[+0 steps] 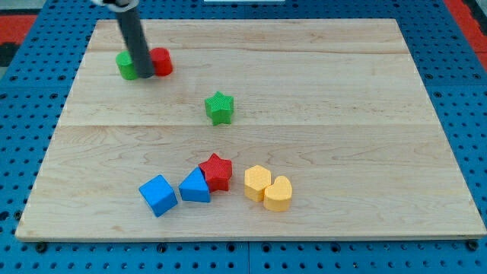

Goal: Slide the red circle to the top center

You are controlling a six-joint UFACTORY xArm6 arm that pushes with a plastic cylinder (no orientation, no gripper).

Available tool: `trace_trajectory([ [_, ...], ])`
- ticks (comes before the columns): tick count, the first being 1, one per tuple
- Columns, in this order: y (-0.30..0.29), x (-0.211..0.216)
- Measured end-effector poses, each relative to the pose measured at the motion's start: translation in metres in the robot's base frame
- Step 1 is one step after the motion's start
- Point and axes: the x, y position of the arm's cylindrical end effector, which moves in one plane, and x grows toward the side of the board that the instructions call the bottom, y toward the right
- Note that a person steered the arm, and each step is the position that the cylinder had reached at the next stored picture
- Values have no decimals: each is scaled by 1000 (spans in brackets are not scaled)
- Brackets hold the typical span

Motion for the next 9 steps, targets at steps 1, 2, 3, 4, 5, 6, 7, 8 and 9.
trace_trajectory([
  [1, 42, -21],
  [2, -18, -17],
  [3, -17, -56],
  [4, 86, -88],
  [5, 56, -64],
  [6, 47, -28],
  [7, 92, -32],
  [8, 125, -80],
  [9, 117, -50],
])
